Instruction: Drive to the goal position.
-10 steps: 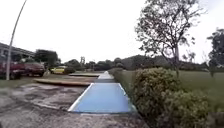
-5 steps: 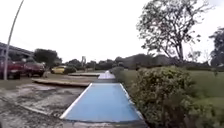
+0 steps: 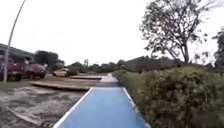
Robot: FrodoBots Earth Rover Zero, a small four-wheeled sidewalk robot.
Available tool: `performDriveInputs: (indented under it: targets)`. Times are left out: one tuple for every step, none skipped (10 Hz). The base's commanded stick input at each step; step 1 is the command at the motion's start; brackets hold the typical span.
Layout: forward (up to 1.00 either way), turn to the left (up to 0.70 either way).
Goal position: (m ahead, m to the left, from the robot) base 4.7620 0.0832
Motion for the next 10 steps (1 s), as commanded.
performDriveInputs:
  targets:
    - [0.5, 0.0]
    - [0.5, 0.0]
    - [0.5, 0.0]
    - [0.5, 0.0]
    - [0.5, 0.0]
    - [0.5, 0.0]
    - [0.5, 0.0]
    - [0.5, 0.0]
    - [0.5, 0.0]
    - [0.5, 0.0]
